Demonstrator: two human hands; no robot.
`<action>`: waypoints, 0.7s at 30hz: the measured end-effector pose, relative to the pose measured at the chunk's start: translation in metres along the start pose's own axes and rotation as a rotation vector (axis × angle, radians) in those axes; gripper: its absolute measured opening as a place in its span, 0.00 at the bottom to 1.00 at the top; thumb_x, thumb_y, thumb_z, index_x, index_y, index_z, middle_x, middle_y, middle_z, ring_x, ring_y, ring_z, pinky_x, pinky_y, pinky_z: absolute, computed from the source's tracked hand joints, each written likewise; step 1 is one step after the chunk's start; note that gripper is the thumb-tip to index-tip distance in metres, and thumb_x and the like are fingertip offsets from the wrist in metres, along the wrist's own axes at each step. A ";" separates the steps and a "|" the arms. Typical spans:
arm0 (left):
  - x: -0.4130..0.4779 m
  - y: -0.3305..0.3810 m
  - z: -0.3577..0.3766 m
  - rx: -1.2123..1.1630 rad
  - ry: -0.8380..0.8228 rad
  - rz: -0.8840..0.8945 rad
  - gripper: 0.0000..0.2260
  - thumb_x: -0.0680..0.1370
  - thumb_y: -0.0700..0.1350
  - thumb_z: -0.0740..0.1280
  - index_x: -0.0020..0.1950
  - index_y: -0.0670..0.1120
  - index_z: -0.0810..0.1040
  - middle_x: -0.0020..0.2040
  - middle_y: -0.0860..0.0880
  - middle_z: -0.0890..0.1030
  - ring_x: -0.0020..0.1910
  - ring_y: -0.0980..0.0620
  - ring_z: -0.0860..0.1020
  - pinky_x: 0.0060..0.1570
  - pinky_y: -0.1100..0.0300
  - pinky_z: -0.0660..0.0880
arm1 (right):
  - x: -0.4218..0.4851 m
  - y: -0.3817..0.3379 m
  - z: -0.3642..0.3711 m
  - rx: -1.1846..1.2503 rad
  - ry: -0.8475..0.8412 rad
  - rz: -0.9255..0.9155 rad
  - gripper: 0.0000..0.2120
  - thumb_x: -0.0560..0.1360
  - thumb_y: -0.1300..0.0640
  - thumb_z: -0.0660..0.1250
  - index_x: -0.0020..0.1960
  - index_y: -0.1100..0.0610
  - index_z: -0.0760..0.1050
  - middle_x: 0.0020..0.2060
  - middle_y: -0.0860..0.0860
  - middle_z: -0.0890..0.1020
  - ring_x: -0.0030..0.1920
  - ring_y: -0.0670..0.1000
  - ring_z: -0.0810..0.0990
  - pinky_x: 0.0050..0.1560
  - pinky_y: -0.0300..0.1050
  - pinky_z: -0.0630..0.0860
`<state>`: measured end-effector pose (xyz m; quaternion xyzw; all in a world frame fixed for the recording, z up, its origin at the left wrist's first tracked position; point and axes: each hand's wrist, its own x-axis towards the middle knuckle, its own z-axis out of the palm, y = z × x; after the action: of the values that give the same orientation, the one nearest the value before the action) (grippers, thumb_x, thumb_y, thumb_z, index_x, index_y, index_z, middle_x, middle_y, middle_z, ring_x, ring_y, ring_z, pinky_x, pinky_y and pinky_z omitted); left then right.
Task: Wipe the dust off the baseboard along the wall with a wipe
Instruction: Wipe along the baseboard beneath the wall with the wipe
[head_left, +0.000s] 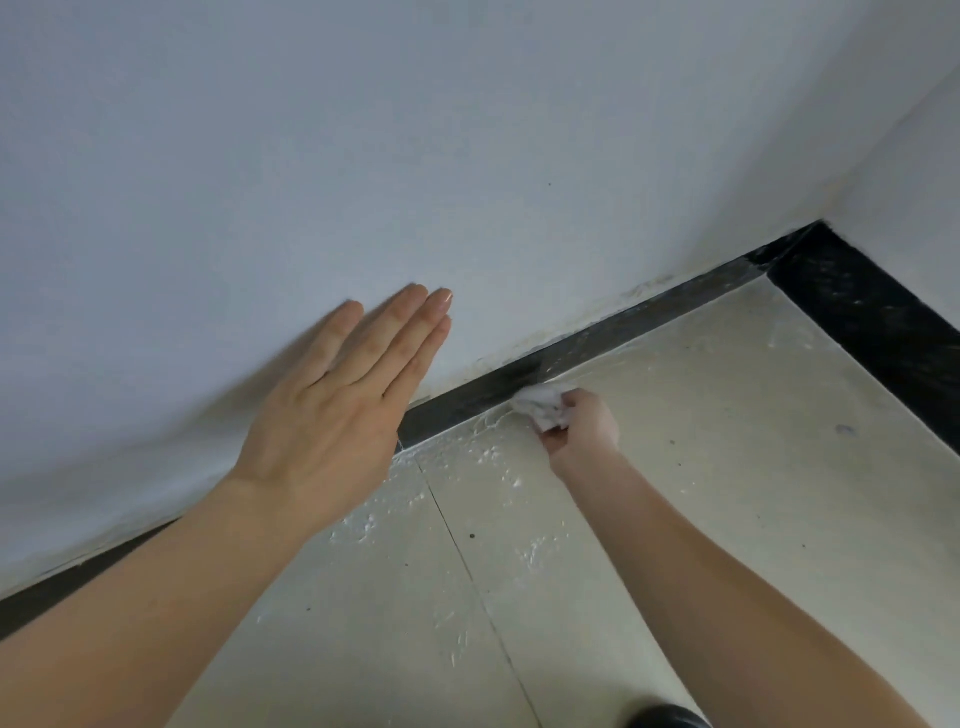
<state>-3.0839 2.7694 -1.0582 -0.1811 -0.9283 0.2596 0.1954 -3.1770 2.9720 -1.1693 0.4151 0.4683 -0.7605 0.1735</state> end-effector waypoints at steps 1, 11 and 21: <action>0.003 0.001 0.001 0.008 0.003 -0.008 0.31 0.75 0.40 0.50 0.78 0.40 0.50 0.79 0.46 0.49 0.77 0.48 0.49 0.75 0.50 0.43 | -0.006 0.011 0.005 -0.009 -0.040 0.073 0.05 0.77 0.64 0.57 0.45 0.60 0.70 0.48 0.57 0.76 0.41 0.53 0.79 0.54 0.50 0.79; 0.003 0.000 0.010 0.064 -0.008 -0.024 0.32 0.74 0.41 0.53 0.79 0.42 0.50 0.79 0.49 0.48 0.77 0.50 0.48 0.76 0.54 0.40 | -0.020 0.001 0.040 -0.244 -0.068 0.189 0.08 0.78 0.67 0.54 0.45 0.65 0.70 0.41 0.61 0.77 0.35 0.56 0.78 0.24 0.43 0.78; 0.002 0.000 0.017 0.115 -0.009 -0.022 0.33 0.73 0.42 0.56 0.78 0.43 0.53 0.79 0.50 0.50 0.77 0.50 0.48 0.75 0.53 0.37 | 0.026 -0.088 -0.014 -0.073 0.091 -0.177 0.10 0.79 0.64 0.54 0.41 0.55 0.65 0.42 0.52 0.70 0.38 0.49 0.74 0.25 0.36 0.78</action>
<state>-3.0935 2.7634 -1.0712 -0.1581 -0.9147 0.3111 0.2040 -3.2431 3.0314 -1.1428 0.3995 0.5378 -0.7358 0.0991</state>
